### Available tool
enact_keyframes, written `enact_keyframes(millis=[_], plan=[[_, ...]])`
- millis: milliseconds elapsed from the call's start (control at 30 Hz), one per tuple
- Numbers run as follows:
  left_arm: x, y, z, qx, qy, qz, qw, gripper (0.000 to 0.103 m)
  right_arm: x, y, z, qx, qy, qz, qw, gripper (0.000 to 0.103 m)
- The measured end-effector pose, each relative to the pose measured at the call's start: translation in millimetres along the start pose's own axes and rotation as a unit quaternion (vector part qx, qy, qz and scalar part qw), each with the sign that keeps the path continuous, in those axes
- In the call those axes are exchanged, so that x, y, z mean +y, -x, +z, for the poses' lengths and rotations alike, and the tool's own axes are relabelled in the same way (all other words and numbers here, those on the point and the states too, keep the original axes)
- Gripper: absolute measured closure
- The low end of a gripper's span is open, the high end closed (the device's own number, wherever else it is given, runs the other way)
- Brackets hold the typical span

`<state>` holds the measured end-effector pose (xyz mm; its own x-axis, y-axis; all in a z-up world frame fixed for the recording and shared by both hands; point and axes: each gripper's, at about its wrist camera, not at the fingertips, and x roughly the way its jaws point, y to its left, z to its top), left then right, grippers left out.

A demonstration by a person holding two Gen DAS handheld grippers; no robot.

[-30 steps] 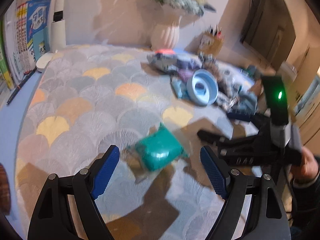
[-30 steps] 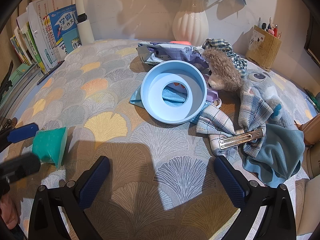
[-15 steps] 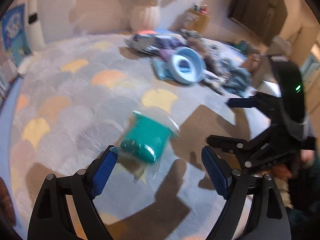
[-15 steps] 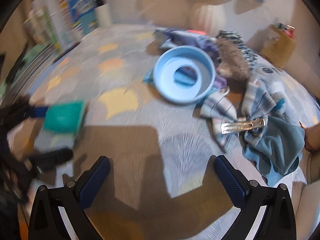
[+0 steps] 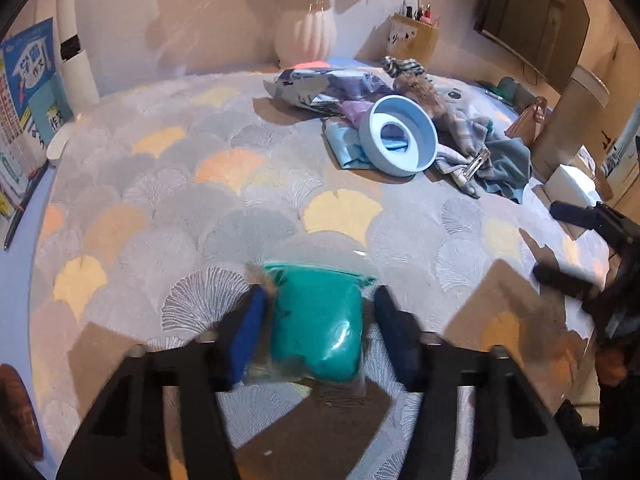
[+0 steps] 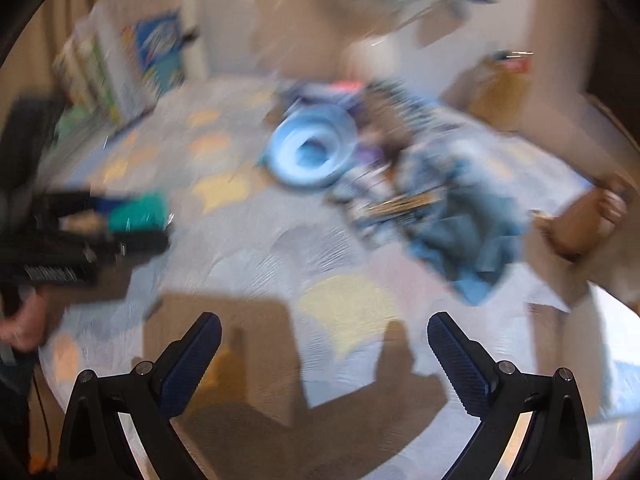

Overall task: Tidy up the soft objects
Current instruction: 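Grasp the light blue ring cushion with the right gripper while the left lifts the teal bag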

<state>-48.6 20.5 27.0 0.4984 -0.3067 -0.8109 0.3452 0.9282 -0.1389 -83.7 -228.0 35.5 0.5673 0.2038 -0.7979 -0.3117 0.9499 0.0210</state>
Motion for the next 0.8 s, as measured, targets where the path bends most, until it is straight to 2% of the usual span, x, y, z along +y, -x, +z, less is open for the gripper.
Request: enact_keyframes(millis=[67,167,267,467,700,800], plan=[[4.9,2.8,0.0,-0.007,0.018,-0.019,0.9996,0.066,-16.2,11.3,1.4,-0.017,-0.04,0.005,0.999,0.0],[9.6,6.3,2.0,-0.02,0.04,-0.016,0.9989,0.067,-41.4,27.1,0.2,-0.054,-0.116,0.053,0.99,0.0],[12.3,13.6,3.8,-0.049,0.052,-0.012,0.9974,0.067,-52.0,34.7,7.7,-0.075,-0.149,0.058,0.984,0.0],[26.0,11.8,2.1,-0.081,0.093,-0.001,0.9924,0.067,-10.4,12.5,63.3,-0.066,-0.076,0.059,0.993,0.0],[27.3,10.6,2.1,-0.082,0.089,-0.013,0.9925,0.067,26.3,-47.6,98.3,-0.031,-0.041,0.021,0.998,0.0],[28.0,9.7,2.0,-0.081,0.09,-0.017,0.9924,0.067,44.9,-65.4,106.0,-0.022,-0.015,-0.019,0.999,0.0]])
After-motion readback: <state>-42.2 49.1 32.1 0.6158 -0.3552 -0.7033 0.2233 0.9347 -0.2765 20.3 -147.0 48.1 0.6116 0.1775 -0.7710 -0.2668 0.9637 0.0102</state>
